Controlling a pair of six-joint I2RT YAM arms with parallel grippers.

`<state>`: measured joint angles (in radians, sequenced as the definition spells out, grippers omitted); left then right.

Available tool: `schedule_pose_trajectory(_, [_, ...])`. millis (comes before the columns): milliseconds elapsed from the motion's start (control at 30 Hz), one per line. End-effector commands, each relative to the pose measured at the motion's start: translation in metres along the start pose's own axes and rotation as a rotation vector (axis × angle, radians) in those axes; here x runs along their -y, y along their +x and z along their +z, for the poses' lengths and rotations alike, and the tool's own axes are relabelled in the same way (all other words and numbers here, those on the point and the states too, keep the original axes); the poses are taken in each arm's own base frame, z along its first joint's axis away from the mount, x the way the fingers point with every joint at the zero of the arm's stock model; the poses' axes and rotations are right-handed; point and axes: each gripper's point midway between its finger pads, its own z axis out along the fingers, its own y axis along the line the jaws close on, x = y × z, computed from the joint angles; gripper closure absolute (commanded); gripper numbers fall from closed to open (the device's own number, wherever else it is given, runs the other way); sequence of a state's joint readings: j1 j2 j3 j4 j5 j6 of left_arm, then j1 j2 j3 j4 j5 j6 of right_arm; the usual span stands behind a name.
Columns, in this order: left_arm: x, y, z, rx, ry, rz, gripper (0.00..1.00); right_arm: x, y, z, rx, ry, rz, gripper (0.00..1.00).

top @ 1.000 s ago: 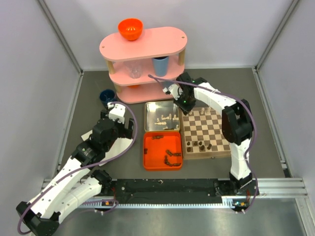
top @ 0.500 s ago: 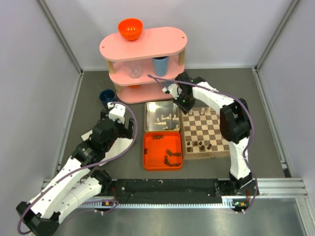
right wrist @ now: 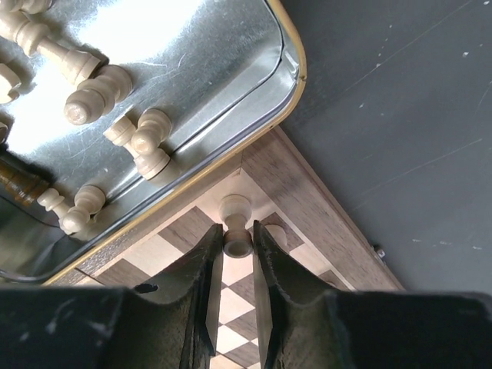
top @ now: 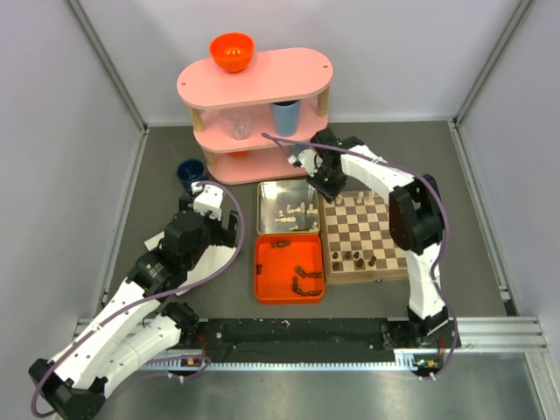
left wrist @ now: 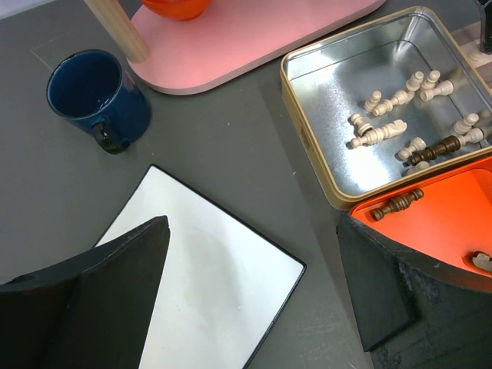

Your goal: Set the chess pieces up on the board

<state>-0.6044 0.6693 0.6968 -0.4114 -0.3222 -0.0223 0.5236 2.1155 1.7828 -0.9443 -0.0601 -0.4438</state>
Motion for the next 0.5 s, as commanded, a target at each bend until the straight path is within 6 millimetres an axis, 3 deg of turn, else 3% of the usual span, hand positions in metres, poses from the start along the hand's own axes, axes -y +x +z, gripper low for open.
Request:
schedule_pose_trajectory(0, [0.0005,-0.0095,-0.0005,0.047,0.008,0.000,0.05,0.0002,-0.0144,-0.0042,0.024,0.018,-0.012,0.78])
schedule_pose_trajectory(467, [-0.0005,-0.0098,-0.0004,0.048,0.002,0.000,0.05,0.0003,-0.0234,-0.0138,0.056,0.014,-0.009,0.70])
